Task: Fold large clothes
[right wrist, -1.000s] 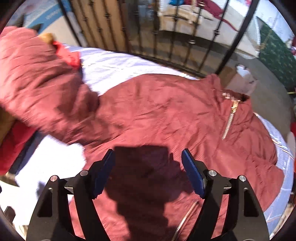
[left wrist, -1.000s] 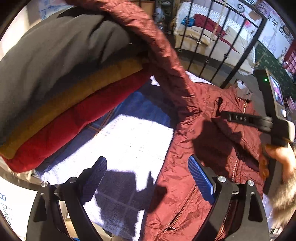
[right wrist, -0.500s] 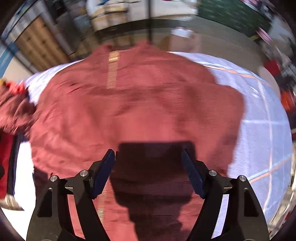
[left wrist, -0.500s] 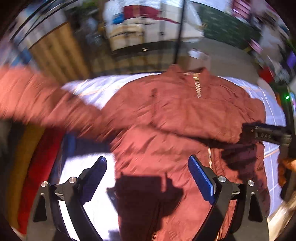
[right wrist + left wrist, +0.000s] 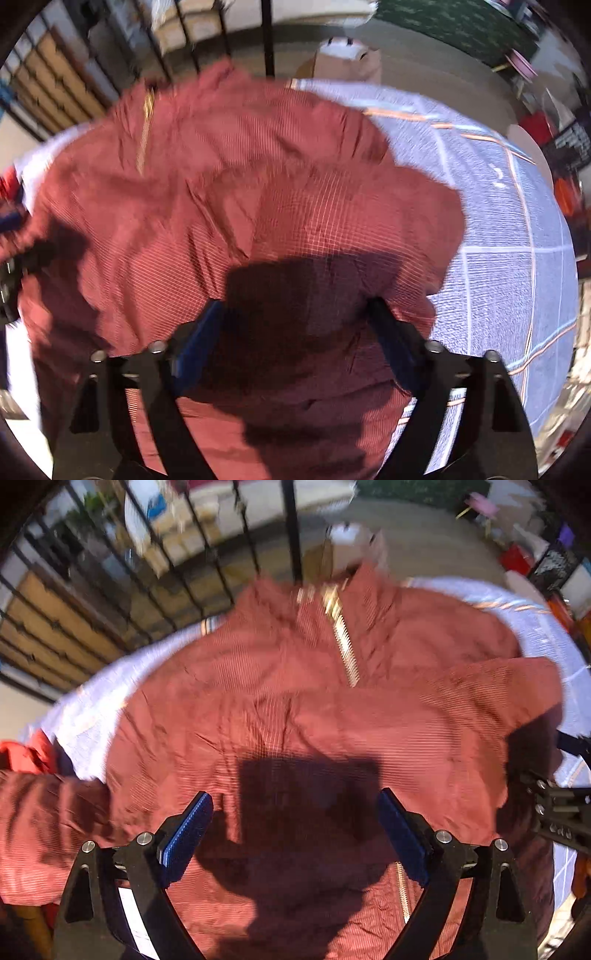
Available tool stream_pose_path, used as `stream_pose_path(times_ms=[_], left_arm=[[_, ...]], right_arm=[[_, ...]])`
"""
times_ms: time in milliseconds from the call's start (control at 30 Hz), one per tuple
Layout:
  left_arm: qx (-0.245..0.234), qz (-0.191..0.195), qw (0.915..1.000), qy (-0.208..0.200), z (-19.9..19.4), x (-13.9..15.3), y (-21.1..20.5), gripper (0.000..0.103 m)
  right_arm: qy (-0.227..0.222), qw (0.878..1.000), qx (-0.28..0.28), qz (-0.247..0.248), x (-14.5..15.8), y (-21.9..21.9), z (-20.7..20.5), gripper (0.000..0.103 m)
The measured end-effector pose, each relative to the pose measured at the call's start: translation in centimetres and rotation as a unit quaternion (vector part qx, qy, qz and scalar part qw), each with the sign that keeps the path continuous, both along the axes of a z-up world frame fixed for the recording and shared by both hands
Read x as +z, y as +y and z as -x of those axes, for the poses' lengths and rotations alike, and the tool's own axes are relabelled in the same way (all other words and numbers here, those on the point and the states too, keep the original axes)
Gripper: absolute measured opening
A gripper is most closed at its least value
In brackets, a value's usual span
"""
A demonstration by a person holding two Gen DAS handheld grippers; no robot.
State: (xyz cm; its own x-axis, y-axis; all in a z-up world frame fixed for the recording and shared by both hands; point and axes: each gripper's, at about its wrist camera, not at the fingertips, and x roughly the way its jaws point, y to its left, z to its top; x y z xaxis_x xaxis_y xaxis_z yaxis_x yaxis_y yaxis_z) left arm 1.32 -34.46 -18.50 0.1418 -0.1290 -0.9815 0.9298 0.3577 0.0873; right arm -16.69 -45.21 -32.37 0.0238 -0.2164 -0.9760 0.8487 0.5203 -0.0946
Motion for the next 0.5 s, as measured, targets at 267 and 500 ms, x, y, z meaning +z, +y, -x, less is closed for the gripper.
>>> stream_pose_path(times_ms=[267,500], left_arm=[[0.036,-0.042,0.9982,0.022,-1.6,-4.9,0.0,0.098],[0.036,-0.036,0.9981,0.035,-1.9,-6.6,0.0,0.098]], right_arm=[[-0.002,0.999,-0.023,-0.024,-3.5,-0.8,0.6,0.097],[0.018,0.999,-0.024,-0.026,-4.9,-1.7,-0.5,0.098]])
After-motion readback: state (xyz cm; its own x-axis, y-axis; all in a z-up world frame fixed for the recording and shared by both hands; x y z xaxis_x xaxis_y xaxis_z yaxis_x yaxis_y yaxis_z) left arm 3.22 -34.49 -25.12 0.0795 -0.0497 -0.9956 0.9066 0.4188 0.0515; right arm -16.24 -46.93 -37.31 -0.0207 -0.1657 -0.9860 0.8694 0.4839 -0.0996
